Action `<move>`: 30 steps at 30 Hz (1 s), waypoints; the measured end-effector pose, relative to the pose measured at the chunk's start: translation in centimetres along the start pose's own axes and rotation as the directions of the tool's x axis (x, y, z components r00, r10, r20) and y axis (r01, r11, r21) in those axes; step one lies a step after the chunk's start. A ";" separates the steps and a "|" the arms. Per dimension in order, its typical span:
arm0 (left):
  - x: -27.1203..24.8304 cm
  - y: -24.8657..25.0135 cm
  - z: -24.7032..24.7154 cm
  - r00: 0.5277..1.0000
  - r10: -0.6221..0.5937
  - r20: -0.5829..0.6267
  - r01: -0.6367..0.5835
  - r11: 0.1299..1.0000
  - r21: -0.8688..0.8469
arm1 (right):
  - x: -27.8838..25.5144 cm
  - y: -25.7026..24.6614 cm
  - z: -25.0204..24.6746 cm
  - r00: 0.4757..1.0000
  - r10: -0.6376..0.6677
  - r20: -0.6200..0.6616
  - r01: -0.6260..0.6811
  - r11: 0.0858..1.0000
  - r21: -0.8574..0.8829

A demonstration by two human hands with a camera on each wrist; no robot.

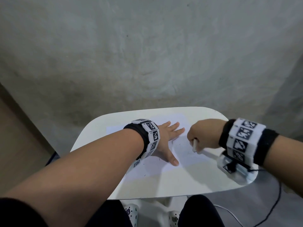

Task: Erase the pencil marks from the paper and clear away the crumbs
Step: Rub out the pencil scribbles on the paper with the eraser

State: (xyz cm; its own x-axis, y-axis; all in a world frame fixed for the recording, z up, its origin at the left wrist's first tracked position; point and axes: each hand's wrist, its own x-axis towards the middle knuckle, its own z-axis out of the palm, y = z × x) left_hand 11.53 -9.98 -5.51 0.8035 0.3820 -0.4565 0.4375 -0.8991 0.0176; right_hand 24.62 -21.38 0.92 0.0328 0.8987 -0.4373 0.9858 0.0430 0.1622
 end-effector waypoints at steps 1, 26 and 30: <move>0.0 0.0 0.0 1.000 -0.002 -0.002 0.002 1.000 0.001 | 0.8 0.2 -0.7 1.000 0.024 -0.019 -0.024 1.000 0.003; 0.2 0.1 0.2 1.000 -0.013 -0.003 0.013 1.000 0.006 | -1.1 -0.4 0.8 0.996 -0.086 0.036 0.082 0.992 0.101; 0.1 -0.1 -0.4 1.000 0.017 0.023 -0.017 1.000 -0.019 | 1.5 -0.8 -1.0 0.990 -0.010 -0.140 0.029 0.990 0.137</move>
State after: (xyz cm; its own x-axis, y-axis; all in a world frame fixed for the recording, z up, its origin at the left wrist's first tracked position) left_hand 11.71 -9.80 -5.23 0.8013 0.3615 -0.4767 0.4315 -0.9011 0.0420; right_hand 23.68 -19.69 1.00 -0.0004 0.9506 -0.3103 0.9996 0.0091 0.0265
